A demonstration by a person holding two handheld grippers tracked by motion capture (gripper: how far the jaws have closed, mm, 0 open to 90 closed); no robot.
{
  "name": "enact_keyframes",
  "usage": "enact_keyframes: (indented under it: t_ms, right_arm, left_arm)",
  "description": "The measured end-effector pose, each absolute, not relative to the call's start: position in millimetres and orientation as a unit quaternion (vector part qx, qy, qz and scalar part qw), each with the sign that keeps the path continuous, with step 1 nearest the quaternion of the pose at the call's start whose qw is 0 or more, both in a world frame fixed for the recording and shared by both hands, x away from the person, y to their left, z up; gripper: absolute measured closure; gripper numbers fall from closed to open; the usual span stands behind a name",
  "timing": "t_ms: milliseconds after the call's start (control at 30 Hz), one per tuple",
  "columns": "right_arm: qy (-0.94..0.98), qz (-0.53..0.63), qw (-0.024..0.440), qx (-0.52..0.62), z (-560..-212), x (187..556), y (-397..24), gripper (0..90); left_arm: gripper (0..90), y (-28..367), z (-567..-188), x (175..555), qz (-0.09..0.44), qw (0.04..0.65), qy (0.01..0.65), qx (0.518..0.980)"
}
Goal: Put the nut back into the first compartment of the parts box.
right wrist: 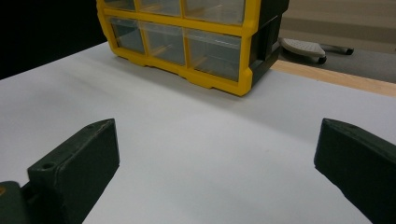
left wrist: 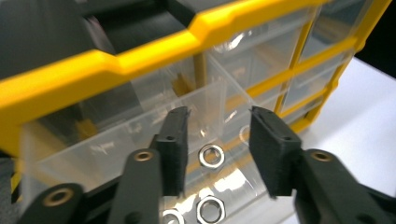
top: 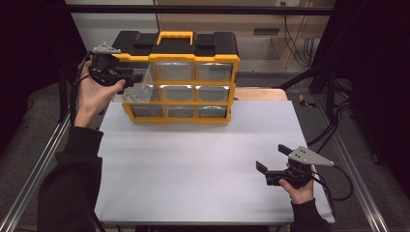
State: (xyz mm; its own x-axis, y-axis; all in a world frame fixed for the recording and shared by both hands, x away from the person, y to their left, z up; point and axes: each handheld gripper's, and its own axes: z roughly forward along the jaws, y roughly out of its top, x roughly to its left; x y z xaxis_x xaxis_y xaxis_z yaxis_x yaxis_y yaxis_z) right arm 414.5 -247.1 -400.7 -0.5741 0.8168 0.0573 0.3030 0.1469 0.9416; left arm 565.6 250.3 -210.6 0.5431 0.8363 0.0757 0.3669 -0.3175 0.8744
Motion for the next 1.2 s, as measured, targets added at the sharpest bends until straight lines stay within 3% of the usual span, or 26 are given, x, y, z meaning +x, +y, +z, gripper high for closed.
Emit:
enact_keyframes:
  t_ms: [533, 767, 1200]
  right_arm:
    - [0.716, 0.524, 0.245, 0.392, -401, 414, -247, 0.5]
    - [0.716, 0.524, 0.245, 0.392, -401, 415, -247, 0.5]
    - [0.716, 0.524, 0.246, 0.392, -400, 414, -248, 0.5]
  left_arm:
    - [8.6, 261, -219, 507, 0.298, 0.503, 0.333, 0.739]
    - [2.7, 257, -234, 491, 0.307, 0.505, 0.318, 0.742]
    - [4.0, 252, -274, 480, 0.286, 0.530, 0.305, 0.738]
